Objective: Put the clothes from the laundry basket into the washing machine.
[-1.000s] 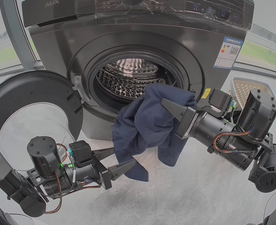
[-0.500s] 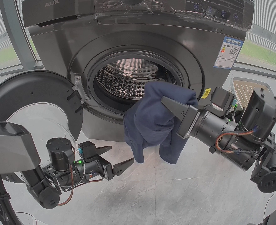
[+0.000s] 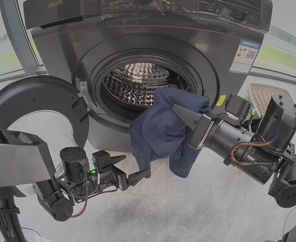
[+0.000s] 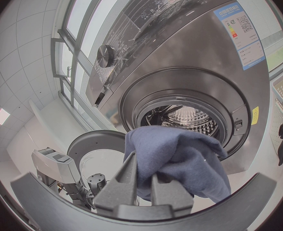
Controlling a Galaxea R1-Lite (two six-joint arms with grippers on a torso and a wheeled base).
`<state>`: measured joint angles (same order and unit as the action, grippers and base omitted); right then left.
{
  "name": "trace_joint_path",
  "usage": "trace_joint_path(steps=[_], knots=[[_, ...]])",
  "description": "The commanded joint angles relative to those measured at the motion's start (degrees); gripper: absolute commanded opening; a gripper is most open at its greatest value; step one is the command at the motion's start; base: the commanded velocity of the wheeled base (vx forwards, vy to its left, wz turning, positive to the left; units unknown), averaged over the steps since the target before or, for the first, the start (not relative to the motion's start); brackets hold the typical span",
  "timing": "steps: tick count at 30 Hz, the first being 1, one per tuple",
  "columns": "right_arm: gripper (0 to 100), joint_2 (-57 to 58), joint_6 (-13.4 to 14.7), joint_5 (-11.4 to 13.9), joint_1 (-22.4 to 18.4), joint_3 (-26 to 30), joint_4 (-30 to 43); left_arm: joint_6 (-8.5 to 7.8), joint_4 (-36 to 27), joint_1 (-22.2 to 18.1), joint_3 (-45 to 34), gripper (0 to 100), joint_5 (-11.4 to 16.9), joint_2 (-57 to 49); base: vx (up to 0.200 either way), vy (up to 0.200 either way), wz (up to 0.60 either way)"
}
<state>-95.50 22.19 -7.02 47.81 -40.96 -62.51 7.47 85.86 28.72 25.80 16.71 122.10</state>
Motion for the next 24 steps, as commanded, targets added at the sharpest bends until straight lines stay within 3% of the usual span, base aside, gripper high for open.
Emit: trace_joint_path(steps=[1, 14, 15, 24], knots=[[0, -0.21, -0.04, -0.01, 0.0, 0.0, 0.02, 0.09, 0.01, 1.16, 1.45, 100, 0.16, 1.65, 0.0, 0.0, 0.0], [0, -0.21, 0.05, -0.01, 0.09, 0.09, -0.06, 0.35, -0.16, 0.46, 11.29, 100, -1.24, 10.61, 0.0, 0.0, 0.0], [0, -0.21, -0.04, -0.01, 0.09, 0.09, -0.06, 0.26, -0.16, 0.46, 11.38, 0, -1.6, 10.79, 0.0, 0.0, 0.0], [0, -0.21, 0.14, -0.01, 0.09, 0.27, -0.06, 0.35, 0.8, 0.37, 12.7, 0, -2.39, 10.53, 0.0, 0.0, 0.0]])
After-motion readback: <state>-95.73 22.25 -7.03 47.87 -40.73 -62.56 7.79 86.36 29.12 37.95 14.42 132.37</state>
